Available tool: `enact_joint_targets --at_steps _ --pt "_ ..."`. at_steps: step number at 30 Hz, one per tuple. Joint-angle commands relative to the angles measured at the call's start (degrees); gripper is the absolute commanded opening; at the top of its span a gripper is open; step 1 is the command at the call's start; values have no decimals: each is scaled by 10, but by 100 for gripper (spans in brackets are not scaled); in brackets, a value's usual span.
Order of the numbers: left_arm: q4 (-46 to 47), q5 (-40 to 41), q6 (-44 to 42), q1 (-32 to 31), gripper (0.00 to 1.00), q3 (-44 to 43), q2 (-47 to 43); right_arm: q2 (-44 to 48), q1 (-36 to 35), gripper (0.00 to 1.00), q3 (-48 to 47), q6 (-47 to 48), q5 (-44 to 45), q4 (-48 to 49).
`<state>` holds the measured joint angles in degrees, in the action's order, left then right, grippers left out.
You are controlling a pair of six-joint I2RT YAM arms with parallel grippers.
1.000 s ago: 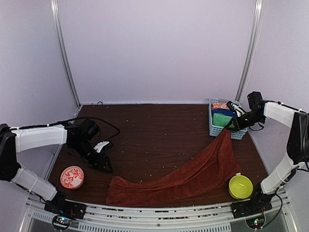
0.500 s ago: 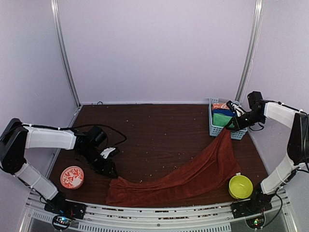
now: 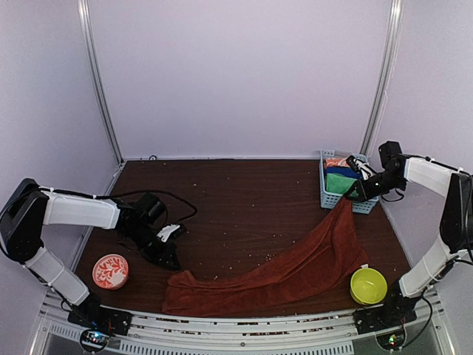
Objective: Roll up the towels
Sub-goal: Pick up the towel from the center of the board.
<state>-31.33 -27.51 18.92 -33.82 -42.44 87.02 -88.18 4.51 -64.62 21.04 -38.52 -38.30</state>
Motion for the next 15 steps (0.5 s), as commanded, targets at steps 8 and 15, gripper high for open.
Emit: enact_joint_targets --at_steps 8,15 --pt "3 37 3 -3 37 1 -15 21 -2 0 8 4 -10 6" --pt "5 6 -3 -9 34 7 9 24 -2 0 10 5 -10 5"
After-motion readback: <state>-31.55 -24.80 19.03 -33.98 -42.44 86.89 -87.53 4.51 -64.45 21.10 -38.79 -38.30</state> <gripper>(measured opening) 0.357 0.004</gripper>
